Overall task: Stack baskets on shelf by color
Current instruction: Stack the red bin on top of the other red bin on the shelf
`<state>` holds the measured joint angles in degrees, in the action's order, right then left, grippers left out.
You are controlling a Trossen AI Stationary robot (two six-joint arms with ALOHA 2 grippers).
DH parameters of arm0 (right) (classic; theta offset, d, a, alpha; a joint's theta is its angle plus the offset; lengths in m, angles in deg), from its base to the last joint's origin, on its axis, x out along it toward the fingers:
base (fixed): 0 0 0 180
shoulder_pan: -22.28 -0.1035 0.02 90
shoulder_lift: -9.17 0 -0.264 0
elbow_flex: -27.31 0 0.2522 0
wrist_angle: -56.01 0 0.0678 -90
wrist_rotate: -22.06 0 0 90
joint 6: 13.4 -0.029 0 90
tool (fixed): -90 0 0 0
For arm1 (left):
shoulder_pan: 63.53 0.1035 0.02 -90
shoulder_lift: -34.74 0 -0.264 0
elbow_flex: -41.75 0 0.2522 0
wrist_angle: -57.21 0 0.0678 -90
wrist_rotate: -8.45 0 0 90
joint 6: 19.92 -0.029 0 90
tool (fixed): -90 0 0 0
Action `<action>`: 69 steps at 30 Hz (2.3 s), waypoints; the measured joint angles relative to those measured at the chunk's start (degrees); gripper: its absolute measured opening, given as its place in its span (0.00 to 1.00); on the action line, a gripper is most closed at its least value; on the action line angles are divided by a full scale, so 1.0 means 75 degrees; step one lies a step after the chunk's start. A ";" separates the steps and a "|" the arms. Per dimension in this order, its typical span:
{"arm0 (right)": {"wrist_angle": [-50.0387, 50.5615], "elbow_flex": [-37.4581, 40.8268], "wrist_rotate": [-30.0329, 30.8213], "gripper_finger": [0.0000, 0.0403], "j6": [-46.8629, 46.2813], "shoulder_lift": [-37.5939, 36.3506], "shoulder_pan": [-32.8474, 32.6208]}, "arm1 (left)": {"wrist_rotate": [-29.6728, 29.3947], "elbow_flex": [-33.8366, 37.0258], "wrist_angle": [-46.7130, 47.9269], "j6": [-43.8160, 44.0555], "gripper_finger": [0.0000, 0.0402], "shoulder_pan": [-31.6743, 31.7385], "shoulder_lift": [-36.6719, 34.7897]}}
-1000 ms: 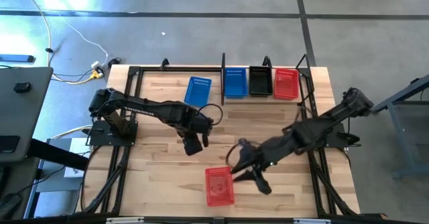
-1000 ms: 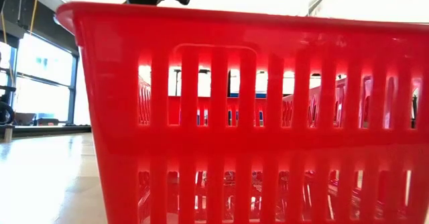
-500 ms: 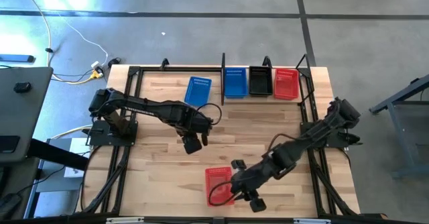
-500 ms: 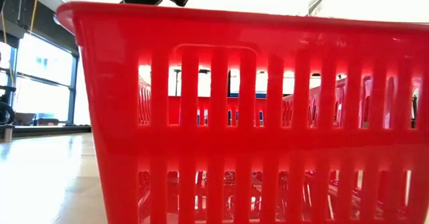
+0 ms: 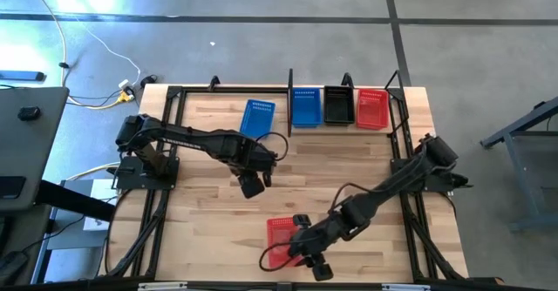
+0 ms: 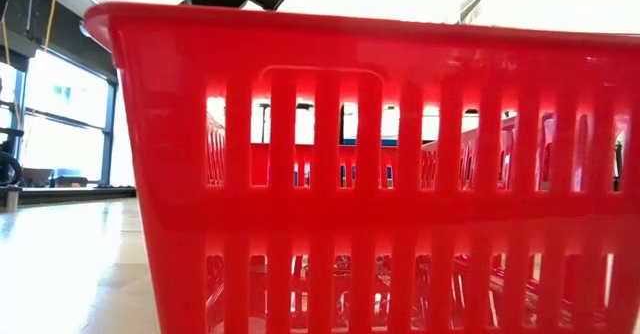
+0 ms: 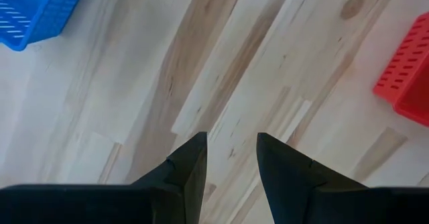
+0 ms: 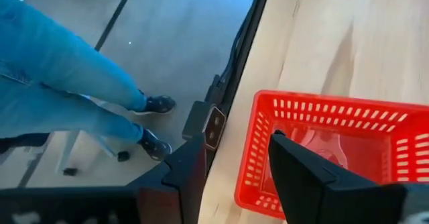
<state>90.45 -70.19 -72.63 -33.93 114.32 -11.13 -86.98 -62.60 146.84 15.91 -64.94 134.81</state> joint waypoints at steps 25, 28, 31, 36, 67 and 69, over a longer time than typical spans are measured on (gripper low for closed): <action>-0.0243 0.0000 0.0300 0.36 -0.0356 0.1569 -0.0379 | -0.0100 -0.0003 -0.0002 0.0067 0.30 0.0093 0.0000; -0.0250 0.0000 0.0305 0.36 -0.0399 0.1695 -0.0379 | -0.0100 -0.0003 -0.0001 0.0064 0.30 0.0093 0.0000; -0.0242 0.0000 0.0306 0.36 -0.0411 0.1846 -0.0376 | -0.0100 -0.0003 -0.0002 0.0064 0.30 0.0093 0.0000; 0.0058 0.0000 0.0410 0.36 -0.0705 0.1978 -0.0375 | -0.0100 -0.0003 0.0000 0.0051 0.30 0.0093 0.0000; 0.2787 -0.0003 0.1810 0.00 -0.1087 0.0922 -0.0661 | -0.0100 -0.0003 0.0001 -0.0143 0.30 0.0093 0.0000; 0.3040 -0.0003 0.1914 0.00 -0.1081 0.0867 -0.0663 | -0.0093 -0.0003 0.0002 -0.0140 0.30 0.0093 0.0000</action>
<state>113.25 -70.22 -58.27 -42.05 120.83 -16.10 -87.67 -62.62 146.86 14.86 -64.24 134.81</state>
